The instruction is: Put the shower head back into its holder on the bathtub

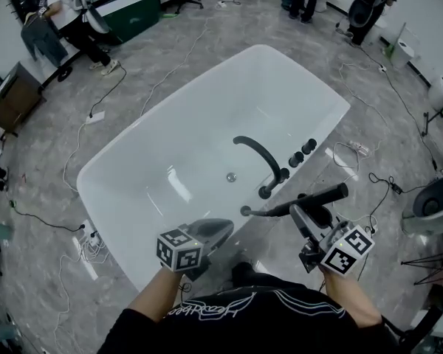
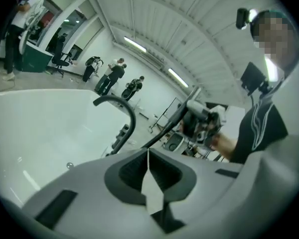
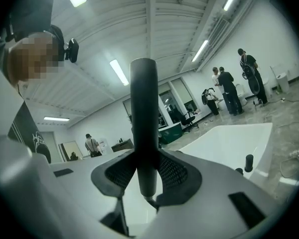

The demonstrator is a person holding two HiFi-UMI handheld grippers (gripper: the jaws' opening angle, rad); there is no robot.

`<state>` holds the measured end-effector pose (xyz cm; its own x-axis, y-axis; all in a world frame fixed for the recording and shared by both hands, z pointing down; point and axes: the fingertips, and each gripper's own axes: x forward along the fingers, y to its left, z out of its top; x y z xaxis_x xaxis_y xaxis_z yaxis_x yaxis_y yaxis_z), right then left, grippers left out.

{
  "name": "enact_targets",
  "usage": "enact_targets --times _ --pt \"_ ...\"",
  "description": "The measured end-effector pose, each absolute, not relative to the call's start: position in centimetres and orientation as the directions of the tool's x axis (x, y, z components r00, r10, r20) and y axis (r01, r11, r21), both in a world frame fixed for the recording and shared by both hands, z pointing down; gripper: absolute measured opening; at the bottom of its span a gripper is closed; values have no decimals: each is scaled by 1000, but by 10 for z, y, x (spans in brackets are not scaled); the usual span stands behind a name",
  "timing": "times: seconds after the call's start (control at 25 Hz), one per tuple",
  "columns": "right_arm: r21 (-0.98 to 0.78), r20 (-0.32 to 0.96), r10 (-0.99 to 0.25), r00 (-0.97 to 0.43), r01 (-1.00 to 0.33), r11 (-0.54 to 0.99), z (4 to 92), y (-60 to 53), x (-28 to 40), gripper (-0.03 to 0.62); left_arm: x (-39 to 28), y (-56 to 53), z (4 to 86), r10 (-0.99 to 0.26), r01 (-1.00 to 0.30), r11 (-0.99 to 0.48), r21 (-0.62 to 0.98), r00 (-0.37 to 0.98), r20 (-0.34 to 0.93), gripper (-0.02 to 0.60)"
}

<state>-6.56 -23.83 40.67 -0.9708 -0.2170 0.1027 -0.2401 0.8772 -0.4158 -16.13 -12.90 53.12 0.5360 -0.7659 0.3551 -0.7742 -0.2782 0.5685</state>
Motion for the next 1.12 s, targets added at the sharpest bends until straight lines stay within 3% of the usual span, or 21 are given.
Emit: enact_targets --times 0.16,0.4,0.68,1.12 --pt "-329 177 -197 -964 -247 911 436 -232 -90 135 -163 -117 465 -809 -775 -349 527 533 248 6" --pt "-168 291 -160 -943 -215 962 484 -222 -118 135 -164 -94 407 -841 -840 -394 373 493 223 6" --pt "-102 371 -127 -920 -176 979 538 -216 -142 135 -183 -87 417 -866 -831 -311 461 448 222 6" --pt "-120 484 -155 -861 -241 963 637 -233 -162 135 -198 -75 431 -874 -848 -225 480 393 285 5"
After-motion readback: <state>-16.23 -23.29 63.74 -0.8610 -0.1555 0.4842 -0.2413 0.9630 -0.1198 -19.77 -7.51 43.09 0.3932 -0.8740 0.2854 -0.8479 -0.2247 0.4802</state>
